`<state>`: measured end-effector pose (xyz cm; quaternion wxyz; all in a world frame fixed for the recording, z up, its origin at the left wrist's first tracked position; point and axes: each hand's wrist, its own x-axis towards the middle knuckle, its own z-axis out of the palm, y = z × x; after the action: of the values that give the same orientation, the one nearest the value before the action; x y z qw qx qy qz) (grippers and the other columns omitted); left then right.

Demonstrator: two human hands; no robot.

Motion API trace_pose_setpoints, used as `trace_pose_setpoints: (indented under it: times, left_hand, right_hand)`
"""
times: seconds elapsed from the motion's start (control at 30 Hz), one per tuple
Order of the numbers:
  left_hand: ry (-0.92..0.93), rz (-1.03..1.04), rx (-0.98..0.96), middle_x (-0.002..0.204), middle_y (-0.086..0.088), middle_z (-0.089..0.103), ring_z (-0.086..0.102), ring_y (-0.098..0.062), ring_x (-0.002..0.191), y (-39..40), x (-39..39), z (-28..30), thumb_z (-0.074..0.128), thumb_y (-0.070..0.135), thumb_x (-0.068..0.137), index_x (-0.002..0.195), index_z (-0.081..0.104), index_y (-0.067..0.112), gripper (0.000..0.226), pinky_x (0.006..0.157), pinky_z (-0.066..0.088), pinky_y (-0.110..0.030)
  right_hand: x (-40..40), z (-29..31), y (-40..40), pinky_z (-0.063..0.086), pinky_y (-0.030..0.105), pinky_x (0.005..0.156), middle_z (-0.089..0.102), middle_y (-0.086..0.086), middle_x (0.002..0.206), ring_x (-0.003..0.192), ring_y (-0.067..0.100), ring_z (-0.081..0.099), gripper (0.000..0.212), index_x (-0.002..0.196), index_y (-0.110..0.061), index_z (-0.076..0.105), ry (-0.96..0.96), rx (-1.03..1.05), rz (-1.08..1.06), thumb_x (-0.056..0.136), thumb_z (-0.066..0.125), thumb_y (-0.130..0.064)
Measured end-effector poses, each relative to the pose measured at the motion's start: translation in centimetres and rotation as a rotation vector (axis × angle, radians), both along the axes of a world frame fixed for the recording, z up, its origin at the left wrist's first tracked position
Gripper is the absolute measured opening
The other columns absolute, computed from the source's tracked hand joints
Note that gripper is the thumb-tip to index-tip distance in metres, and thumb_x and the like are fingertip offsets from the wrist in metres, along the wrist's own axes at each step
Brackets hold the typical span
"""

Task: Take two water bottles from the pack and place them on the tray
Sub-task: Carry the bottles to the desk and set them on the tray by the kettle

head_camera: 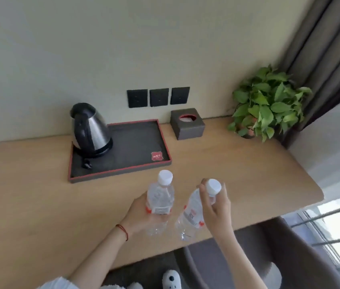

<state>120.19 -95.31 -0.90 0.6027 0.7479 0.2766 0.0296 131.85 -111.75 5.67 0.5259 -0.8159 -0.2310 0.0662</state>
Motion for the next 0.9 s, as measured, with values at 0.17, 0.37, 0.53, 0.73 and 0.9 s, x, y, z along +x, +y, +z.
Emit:
trace_pose_setpoints:
  times: [0.17, 0.37, 0.53, 0.73, 0.9]
  left_hand:
    - [-0.019, 0.373, -0.081, 0.096, 0.003, 0.074, 0.069, -0.009, 0.088, 0.8, 0.3, -0.2, 0.086, 0.033, 0.047, 0.101, 0.064, 0.019, 0.060, 0.078, 0.053, -0.023]
    - [0.008, 0.566, -0.012, 0.090, 0.016, 0.070, 0.066, 0.002, 0.083, 2.7, 0.5, -1.7, 0.088, 0.028, 0.050, 0.096, 0.058, 0.036, 0.055, 0.070, 0.048, -0.011]
    - [0.017, 0.533, -0.007, 0.091, 0.015, 0.070, 0.064, 0.004, 0.082, 4.1, 0.9, -3.2, 0.092, 0.026, 0.048, 0.095, 0.058, 0.037, 0.059, 0.067, 0.047, -0.002]
    - [0.010, 0.446, -0.035, 0.093, 0.005, 0.064, 0.060, -0.008, 0.083, 4.5, 0.8, -4.3, 0.092, 0.011, 0.053, 0.103, 0.056, 0.012, 0.062, 0.080, 0.049, -0.023]
    - [-0.005, 0.333, -0.012, 0.084, 0.003, 0.065, 0.060, -0.011, 0.077, 5.2, 1.1, -3.8, 0.089, 0.006, 0.056, 0.091, 0.058, 0.019, 0.048, 0.079, 0.051, -0.032]
  right_hand:
    - [4.0, -0.6, 3.7, 0.043, 0.007, 0.058, 0.063, -0.014, 0.073, 0.068, 0.005, 0.061, 0.010, 0.094, -0.006, 0.053, -0.017, -0.010, 0.338, 0.091, 0.059, -0.013]
    - [6.3, -3.1, 7.9, 0.040, -0.006, 0.067, 0.064, -0.035, 0.088, 0.078, -0.017, 0.058, 0.008, 0.096, -0.018, 0.052, -0.015, -0.023, 0.568, 0.091, 0.058, -0.015]
    - [6.8, -4.3, 10.3, 0.040, -0.003, 0.073, 0.062, -0.021, 0.088, 0.082, -0.009, 0.058, 0.012, 0.097, -0.027, 0.050, -0.035, -0.034, 0.681, 0.087, 0.055, -0.022]
    - [7.4, -4.6, 10.8, 0.039, -0.004, 0.074, 0.063, -0.013, 0.092, 0.083, -0.009, 0.058, 0.023, 0.096, -0.037, 0.047, -0.047, -0.031, 0.687, 0.085, 0.057, -0.019]
    - [8.0, -4.8, 10.7, 0.041, -0.003, 0.073, 0.063, -0.017, 0.088, 0.082, -0.013, 0.059, 0.019, 0.099, -0.025, 0.054, -0.046, -0.006, 0.643, 0.082, 0.062, -0.022]
